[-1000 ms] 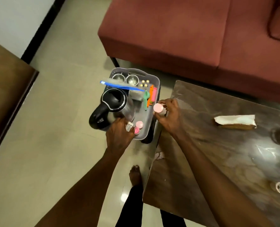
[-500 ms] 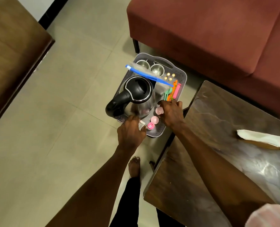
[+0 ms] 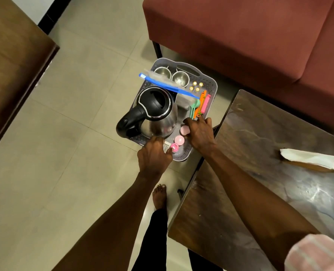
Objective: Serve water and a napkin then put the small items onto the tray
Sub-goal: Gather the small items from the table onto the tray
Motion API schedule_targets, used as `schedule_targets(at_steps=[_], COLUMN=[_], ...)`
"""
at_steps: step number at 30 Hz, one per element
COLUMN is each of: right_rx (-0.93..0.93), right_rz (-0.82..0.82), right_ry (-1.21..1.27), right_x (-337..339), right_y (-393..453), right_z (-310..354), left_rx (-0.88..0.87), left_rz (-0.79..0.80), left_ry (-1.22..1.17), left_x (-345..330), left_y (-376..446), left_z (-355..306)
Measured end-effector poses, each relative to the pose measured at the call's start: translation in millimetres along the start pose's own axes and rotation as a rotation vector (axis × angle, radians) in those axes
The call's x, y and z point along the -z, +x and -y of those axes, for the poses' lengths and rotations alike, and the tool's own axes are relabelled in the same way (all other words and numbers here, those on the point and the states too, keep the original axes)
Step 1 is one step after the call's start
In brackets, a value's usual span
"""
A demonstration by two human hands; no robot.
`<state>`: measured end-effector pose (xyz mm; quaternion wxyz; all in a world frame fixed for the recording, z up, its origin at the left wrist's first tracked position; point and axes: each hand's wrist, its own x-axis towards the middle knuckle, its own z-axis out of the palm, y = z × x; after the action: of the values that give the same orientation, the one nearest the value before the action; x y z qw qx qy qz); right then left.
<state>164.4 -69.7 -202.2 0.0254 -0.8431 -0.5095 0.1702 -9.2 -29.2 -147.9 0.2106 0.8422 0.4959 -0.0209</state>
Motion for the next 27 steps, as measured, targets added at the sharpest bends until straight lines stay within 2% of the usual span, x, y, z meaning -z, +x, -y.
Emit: schedule_targets(at_steps=[5,13,20,27], right_rx=[-0.048,-0.243,-0.377,-0.444], right_rz=[-0.106,-0.310,-0.353,-0.299], right_ry=[0.183,0.435,0.608,0.700], right_x=[10,23,28,12], right_y=[-13,-42,-76,-105], right_z=[-7,-27,-48,-75], left_rx=[0.025,-0.037,-0.044,-0.069], left_rz=[0.009,0.030,0.079,0.083], left_ry=[0.026,-0.013,0.007,0.019], left_x=[0,0,-7,-8], left_y=[2,15,31,54], left_z=[-14,-52,-85,-103])
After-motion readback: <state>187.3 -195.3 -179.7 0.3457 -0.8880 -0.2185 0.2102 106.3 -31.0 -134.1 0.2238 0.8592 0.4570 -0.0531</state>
